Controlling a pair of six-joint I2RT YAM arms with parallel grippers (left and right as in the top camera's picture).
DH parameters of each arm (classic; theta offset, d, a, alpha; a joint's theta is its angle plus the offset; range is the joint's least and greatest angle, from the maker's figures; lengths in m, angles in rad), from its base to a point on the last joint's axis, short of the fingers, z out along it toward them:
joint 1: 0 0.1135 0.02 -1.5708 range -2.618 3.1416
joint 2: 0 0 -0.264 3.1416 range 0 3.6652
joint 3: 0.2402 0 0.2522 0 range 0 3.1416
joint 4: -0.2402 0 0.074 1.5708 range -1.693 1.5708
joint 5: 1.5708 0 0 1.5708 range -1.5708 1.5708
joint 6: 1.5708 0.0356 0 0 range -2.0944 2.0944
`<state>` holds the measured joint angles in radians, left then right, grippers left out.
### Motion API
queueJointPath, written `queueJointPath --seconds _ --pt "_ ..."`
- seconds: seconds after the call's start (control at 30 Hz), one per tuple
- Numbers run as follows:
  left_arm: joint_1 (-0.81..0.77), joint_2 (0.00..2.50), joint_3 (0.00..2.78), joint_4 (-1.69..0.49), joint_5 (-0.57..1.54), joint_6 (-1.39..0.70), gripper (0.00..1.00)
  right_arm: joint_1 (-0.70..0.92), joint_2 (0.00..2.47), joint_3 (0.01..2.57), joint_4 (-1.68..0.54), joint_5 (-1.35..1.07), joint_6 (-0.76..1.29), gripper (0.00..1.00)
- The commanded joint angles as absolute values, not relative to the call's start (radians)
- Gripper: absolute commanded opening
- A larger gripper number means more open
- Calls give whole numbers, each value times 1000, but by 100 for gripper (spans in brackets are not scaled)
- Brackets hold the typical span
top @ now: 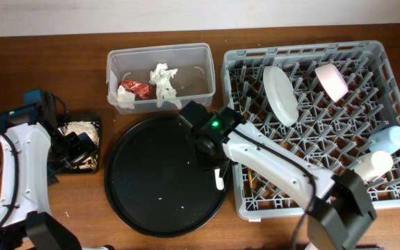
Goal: Sort waste into correct bins and load items into the dishwasher rack
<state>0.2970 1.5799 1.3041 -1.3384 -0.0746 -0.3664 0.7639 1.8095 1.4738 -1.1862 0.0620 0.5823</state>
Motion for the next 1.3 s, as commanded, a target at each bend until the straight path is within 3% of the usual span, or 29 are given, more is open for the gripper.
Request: queueJointPath --seconds 0.0,0.2,0.73,0.8,0.97,1.27 --pt "300 1570 1301 -1336 -67 -376 99 767 1872 1439 -1145 64 611 47" --pt "300 1570 1301 -1339 -67 -376 99 766 1984 1411 -1066 113 611 48" --pt "300 1570 1301 -1347 -67 -376 99 766 1989 1259 -835 124 609 51" --pt "300 1570 1301 -1351 -67 -376 99 766 1989 1259 -831 124 610 32" --pt "300 1570 1301 -1351 -68 -376 99 766 1989 1259 -829 123 611 16" --pt "300 1570 1301 -1340 -68 -372 99 766 1980 1262 -839 37 611 8"
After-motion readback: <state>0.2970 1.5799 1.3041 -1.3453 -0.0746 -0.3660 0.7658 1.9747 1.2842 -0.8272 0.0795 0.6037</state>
